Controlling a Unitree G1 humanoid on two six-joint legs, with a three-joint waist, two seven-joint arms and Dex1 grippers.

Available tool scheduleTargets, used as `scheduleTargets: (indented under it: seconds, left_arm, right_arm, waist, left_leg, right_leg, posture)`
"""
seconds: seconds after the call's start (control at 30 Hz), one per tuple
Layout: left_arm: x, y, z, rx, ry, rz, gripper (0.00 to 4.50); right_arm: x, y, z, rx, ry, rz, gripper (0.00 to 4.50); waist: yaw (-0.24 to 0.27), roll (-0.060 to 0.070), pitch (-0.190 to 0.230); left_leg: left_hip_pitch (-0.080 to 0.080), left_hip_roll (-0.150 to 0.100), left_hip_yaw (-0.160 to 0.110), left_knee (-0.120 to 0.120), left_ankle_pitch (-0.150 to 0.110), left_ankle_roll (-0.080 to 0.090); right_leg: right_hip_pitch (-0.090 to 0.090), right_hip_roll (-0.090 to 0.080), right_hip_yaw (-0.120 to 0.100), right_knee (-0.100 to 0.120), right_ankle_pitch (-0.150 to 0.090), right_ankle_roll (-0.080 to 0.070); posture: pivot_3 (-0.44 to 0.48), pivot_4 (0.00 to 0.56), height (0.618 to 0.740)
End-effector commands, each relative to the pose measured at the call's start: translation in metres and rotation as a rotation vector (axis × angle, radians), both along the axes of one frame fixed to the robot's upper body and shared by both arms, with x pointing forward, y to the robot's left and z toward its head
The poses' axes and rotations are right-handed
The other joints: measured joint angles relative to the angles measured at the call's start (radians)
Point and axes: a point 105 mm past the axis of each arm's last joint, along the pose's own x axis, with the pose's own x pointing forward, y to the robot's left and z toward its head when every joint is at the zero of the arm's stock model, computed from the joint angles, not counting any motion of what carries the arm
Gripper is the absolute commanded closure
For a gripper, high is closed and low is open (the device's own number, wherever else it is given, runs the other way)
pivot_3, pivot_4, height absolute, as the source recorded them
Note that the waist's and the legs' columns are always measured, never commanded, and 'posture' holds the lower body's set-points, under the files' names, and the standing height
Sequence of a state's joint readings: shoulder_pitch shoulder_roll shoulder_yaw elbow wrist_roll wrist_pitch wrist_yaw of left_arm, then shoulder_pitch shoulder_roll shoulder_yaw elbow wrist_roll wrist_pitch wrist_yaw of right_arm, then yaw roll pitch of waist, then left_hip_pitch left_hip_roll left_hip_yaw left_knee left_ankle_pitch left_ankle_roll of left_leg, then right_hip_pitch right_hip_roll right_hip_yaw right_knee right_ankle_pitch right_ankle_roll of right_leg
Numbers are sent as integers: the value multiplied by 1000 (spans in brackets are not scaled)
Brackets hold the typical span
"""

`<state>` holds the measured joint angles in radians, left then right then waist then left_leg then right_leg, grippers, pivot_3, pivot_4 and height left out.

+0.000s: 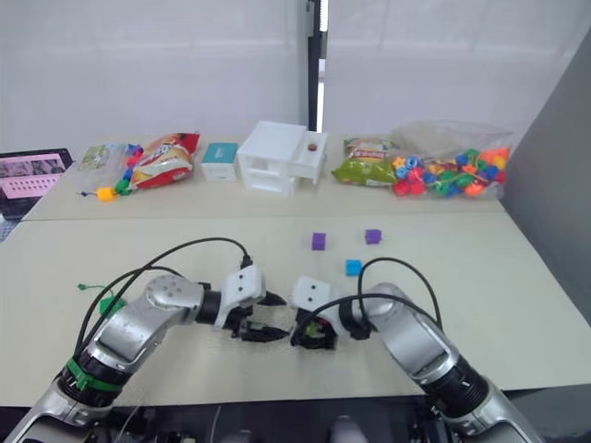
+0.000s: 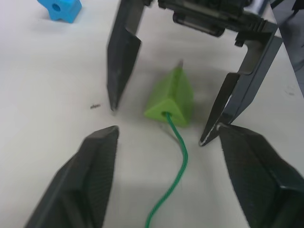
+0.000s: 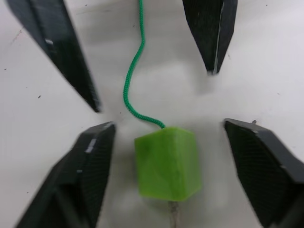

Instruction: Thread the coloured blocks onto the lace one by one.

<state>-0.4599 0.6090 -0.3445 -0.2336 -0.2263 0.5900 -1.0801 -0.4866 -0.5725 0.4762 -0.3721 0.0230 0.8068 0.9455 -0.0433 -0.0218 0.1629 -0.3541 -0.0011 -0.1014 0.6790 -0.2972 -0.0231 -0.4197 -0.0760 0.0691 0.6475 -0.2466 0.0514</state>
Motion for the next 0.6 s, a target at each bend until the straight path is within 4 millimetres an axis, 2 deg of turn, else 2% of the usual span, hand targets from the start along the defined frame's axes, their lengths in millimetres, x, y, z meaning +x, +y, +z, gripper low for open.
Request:
scheduleTargets:
  seconds: [0.03,0.2,0.33,0.6]
  left_arm:
    - [-5,-15,8,1,-38,-71,1008]
    - [-2,-33,-2,20,-50,-109,1008]
    - [2,-41,-14,38,-48,-117,1008]
    - [9,-52,-27,51,-54,-119,1008]
  right_arm:
    - [-8,-8,-4,-3,41,-2,23]
    - [-11,-37,7,-8,26,-39,23]
    - [-14,-53,7,-33,31,-50,23]
    - [-10,-56,2,-36,27,-66,23]
  waist:
    - [5,0,0]
    - [24,0,0]
    - [28,0,0]
    - [27,0,0]
  left_leg:
    - [0,0,0,0,0,0]
    - [-2,-1,0,1,0,0]
    - [-3,-1,0,1,0,0]
    - [-2,-1,1,1,0,0]
  right_leg:
    - [0,0,0,0,0,0]
    - [0,-1,0,-2,0,0]
    - [0,-1,0,-2,0,0]
    - [0,-1,0,-2,0,0]
  posture:
    - [0,150,740]
    - [0,150,740]
    - [0,150,740]
    - [0,150,740]
